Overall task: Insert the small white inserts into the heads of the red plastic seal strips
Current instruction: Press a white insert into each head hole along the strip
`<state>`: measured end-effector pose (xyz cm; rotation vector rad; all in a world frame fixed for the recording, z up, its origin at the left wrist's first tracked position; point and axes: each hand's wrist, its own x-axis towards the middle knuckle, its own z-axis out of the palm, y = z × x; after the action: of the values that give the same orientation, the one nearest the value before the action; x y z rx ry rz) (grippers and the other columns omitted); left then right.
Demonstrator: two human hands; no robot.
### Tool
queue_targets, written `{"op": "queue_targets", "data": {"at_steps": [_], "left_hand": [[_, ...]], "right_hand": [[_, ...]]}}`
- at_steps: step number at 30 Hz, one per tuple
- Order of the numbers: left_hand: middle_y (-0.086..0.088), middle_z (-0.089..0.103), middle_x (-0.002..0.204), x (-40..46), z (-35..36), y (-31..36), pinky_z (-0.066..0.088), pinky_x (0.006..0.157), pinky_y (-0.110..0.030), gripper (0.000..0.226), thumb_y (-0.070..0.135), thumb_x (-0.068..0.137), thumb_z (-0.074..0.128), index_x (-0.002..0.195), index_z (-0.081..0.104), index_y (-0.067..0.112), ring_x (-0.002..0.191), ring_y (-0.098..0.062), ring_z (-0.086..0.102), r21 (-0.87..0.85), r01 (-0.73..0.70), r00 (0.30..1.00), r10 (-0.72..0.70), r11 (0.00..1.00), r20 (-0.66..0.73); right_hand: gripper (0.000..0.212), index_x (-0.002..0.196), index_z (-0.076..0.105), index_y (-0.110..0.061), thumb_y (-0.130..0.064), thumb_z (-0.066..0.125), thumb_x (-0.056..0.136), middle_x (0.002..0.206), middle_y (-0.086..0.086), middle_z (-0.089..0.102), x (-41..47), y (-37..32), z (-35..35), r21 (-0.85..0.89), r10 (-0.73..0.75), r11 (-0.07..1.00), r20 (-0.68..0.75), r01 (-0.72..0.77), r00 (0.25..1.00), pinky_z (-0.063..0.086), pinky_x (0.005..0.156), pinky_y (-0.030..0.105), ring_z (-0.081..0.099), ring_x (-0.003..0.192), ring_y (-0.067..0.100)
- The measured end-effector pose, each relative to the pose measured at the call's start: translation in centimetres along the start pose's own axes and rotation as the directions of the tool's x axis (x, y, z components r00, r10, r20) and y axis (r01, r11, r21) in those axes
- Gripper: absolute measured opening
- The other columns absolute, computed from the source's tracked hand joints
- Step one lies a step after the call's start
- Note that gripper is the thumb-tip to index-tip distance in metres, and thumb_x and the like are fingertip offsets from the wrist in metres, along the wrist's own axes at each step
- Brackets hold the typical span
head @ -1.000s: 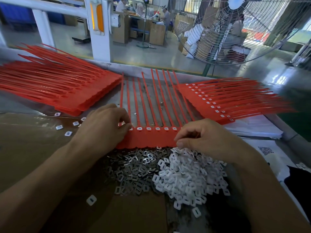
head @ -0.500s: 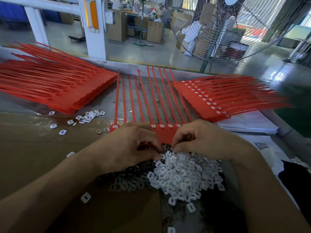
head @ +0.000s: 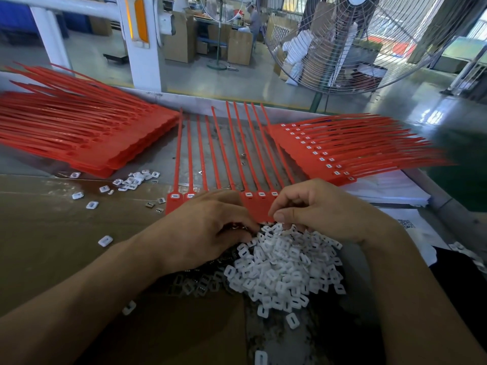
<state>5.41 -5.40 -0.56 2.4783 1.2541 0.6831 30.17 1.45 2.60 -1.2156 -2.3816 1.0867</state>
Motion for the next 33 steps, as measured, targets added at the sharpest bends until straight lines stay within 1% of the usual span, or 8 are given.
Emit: {"op": "queue_targets", "data": {"at_steps": [5,8,10,13,19,26,30,33], "left_hand": [[0.022,0.056,0.102,-0.2,-0.3,-0.3,0.042,0.094,-0.023,0.014,0.038,0.094,0.064,0.106,0.07,0.04,0.104,0.003,0.052,0.02,0.031,1.0,-0.031,0.999,-0.001],[0.021,0.057,0.102,-0.2,-0.3,-0.3,0.044,0.094,-0.026,0.013,0.037,0.094,0.065,0.106,0.07,0.039,0.103,0.002,0.053,0.023,0.034,0.999,-0.034,0.999,-0.007],[0.021,0.057,0.101,-0.2,-0.2,-0.4,0.045,0.092,-0.026,0.012,0.038,0.094,0.064,0.104,0.07,0.039,0.102,0.001,0.054,0.019,0.036,0.999,-0.036,0.999,-0.009],[0.021,0.057,0.1,-0.2,-0.1,-0.6,0.047,0.09,-0.028,0.011,0.039,0.093,0.064,0.103,0.069,0.039,0.101,-0.001,0.055,0.016,0.04,0.999,-0.04,0.999,-0.012],[0.021,0.058,0.1,-0.1,-0.1,-0.6,0.049,0.087,-0.028,0.01,0.041,0.09,0.064,0.099,0.069,0.038,0.1,-0.001,0.057,0.001,0.039,0.999,-0.039,0.999,-0.029],[0.022,0.058,0.098,-0.1,-0.1,-0.7,0.04,0.084,-0.017,0.007,0.035,0.093,0.065,0.099,0.068,0.037,0.097,0.0,0.057,0.017,0.039,0.997,-0.038,0.999,-0.074],[0.02,0.059,0.095,0.0,-0.3,-0.5,0.043,0.078,-0.013,0.007,0.038,0.091,0.065,0.096,0.068,0.036,0.092,-0.001,0.058,-0.025,0.036,0.986,-0.039,0.999,-0.159],[0.019,0.058,0.09,0.0,-0.2,-0.5,0.046,0.075,-0.018,0.009,0.042,0.088,0.068,0.092,0.065,0.035,0.088,-0.004,0.058,-0.055,0.061,0.975,-0.072,0.997,-0.211]], "right_hand": [[0.007,0.093,0.08,-0.032,-0.032,0.082,0.087,0.087,-0.001,0.076,-0.2,-0.5,0.0,0.004,-0.05,0.999,0.089,0.05,0.995,0.056,0.076,0.04,0.07,0.081,0.02],[0.017,0.091,0.079,-0.032,-0.041,0.087,0.079,0.071,-0.01,0.066,-0.2,-0.7,0.3,0.005,-0.044,0.999,0.14,0.044,0.989,0.047,0.06,0.026,0.057,0.063,0.007],[0.018,0.09,0.079,-0.033,-0.041,0.089,0.078,0.068,-0.006,0.059,-0.1,-0.8,0.7,-0.046,-0.032,0.998,0.17,0.041,0.985,0.042,0.056,0.023,0.051,0.06,0.005],[0.017,0.089,0.077,-0.034,-0.037,0.09,0.078,0.075,0.006,0.063,0.1,-1.1,1.0,-0.078,-0.024,0.996,0.178,0.039,0.984,0.043,0.057,0.026,0.051,0.06,0.007],[0.018,0.085,0.073,-0.031,-0.034,0.09,0.078,0.079,-0.01,0.072,-0.1,-1.1,1.0,-0.074,-0.013,0.997,0.16,0.025,0.987,0.05,0.062,0.019,0.062,0.066,0.0],[0.009,0.086,0.073,-0.027,-0.025,0.082,0.088,0.073,-0.007,0.069,0.6,-1.0,1.5,0.156,-0.06,0.986,-0.031,0.064,0.998,0.048,0.059,0.018,0.06,0.063,0.004],[0.009,0.092,0.075,-0.023,-0.016,0.08,0.09,0.081,0.0,0.072,1.0,-1.0,2.0,0.266,-0.047,0.962,-0.047,0.058,0.998,0.053,0.059,0.023,0.062,0.062,0.008],[0.011,0.094,0.075,-0.022,-0.013,0.08,0.09,0.084,0.006,0.073,1.4,-1.1,2.5,0.299,-0.063,0.952,-0.042,0.073,0.997,0.056,0.062,0.03,0.063,0.067,0.017]]}}
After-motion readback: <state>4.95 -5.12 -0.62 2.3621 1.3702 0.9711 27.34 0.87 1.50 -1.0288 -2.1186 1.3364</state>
